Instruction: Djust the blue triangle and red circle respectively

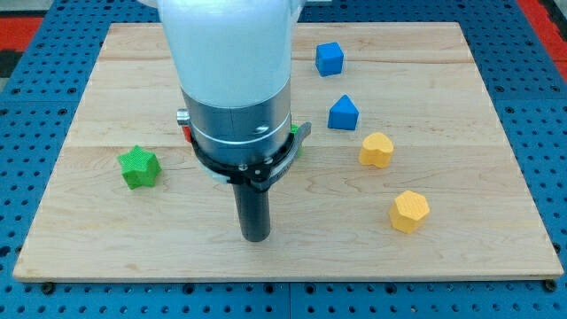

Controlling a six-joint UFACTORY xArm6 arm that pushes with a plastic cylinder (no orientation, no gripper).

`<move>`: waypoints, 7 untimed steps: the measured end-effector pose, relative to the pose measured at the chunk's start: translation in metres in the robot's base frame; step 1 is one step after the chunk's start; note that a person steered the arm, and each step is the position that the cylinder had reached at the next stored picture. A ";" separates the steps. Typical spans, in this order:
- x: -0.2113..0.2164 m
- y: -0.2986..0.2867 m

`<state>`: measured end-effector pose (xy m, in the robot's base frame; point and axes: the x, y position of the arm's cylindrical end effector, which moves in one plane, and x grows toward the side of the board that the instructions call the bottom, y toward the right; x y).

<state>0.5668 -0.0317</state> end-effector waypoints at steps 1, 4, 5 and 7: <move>-0.037 0.054; -0.105 0.083; -0.126 0.081; -0.157 0.074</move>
<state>0.4094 0.0420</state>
